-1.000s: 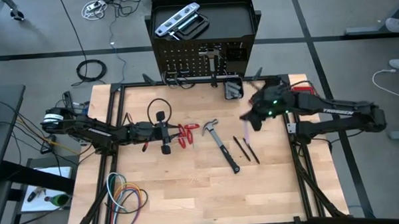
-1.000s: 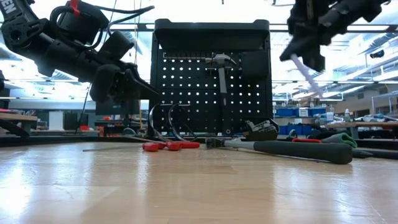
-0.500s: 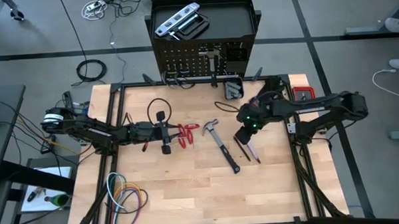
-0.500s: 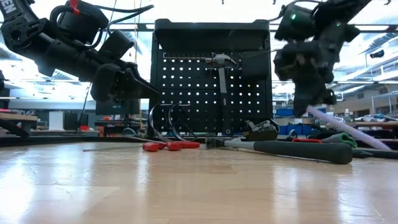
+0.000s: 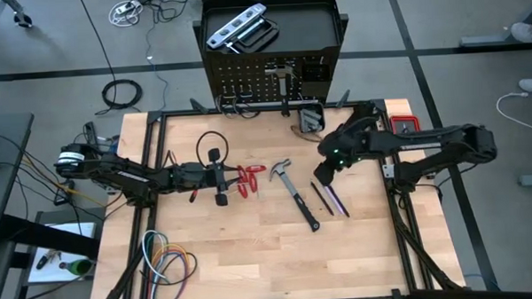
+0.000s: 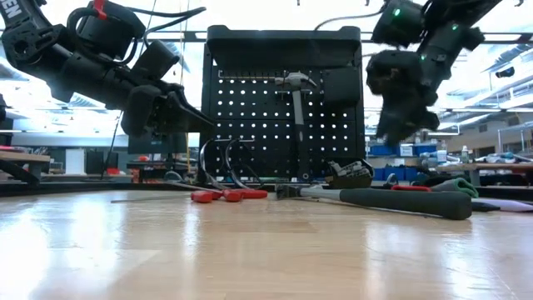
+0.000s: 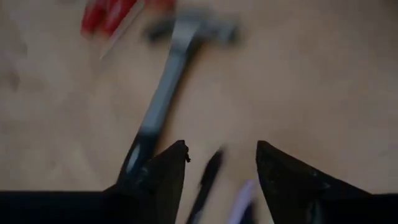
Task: Hang tools onto peg board
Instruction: Remove the black pen from the top basket from the peg board
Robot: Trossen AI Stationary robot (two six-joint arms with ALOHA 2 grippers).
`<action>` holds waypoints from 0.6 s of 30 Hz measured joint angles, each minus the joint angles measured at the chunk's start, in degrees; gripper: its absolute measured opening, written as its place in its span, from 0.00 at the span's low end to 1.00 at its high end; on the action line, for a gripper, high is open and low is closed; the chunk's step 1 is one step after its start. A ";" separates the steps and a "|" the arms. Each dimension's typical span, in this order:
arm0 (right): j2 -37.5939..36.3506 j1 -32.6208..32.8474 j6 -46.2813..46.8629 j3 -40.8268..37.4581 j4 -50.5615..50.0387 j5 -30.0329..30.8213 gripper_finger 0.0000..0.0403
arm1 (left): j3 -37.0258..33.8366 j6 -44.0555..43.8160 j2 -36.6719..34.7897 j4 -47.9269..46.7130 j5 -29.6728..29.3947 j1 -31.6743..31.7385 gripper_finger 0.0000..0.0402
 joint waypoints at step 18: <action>-16.34 -7.25 -51.16 -5.24 49.44 41.21 0.52 | 0.00 0.24 0.00 -0.02 0.00 0.00 0.30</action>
